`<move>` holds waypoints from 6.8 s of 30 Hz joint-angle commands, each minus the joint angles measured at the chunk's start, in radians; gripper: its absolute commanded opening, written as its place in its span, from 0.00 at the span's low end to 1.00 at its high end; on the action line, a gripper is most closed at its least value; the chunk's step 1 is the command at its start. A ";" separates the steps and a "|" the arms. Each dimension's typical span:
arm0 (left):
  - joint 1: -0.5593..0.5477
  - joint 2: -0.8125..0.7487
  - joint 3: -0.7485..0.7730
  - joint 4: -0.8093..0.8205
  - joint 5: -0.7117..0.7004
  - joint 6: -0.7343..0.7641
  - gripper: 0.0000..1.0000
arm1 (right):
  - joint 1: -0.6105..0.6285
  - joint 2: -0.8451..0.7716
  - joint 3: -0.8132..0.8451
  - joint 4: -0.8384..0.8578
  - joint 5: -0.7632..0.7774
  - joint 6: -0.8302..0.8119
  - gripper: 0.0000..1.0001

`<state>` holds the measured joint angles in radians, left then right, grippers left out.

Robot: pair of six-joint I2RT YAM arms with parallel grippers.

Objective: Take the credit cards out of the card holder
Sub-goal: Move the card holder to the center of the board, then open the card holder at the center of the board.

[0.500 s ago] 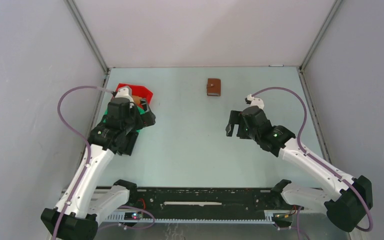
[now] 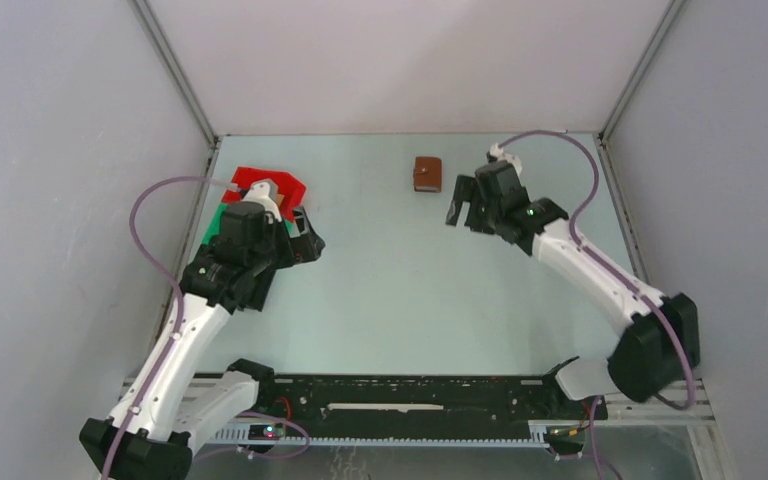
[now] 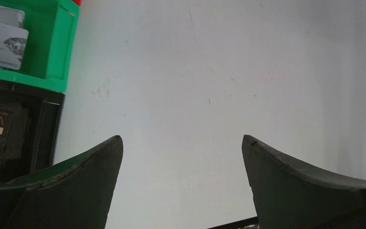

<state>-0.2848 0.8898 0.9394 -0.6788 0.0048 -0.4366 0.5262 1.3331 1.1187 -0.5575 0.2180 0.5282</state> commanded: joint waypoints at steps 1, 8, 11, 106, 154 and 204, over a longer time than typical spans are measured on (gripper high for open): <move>-0.020 -0.033 -0.014 -0.010 0.031 0.022 1.00 | -0.082 0.176 0.206 0.019 -0.066 -0.018 0.98; -0.023 -0.074 -0.041 -0.004 0.030 -0.018 1.00 | -0.142 0.597 0.637 -0.073 -0.155 -0.007 0.95; -0.029 -0.076 -0.044 -0.008 0.047 -0.019 1.00 | -0.155 0.744 0.800 -0.097 -0.189 0.006 0.93; -0.734 0.925 0.439 -0.006 -0.342 -0.197 0.56 | -0.051 -0.253 -0.695 0.333 -0.249 0.475 0.40; -0.665 0.951 0.308 0.094 -0.302 -0.162 0.00 | -0.002 -0.118 -0.669 0.543 -0.427 0.508 0.41; -0.509 0.654 -0.006 0.413 0.118 -0.192 0.00 | 0.151 0.305 -0.571 0.863 -0.499 0.588 0.00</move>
<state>-0.7979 1.6005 0.9535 -0.3233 0.0830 -0.6071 0.6758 1.6142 0.5327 0.3298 -0.3355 1.1110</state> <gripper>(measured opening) 0.004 0.218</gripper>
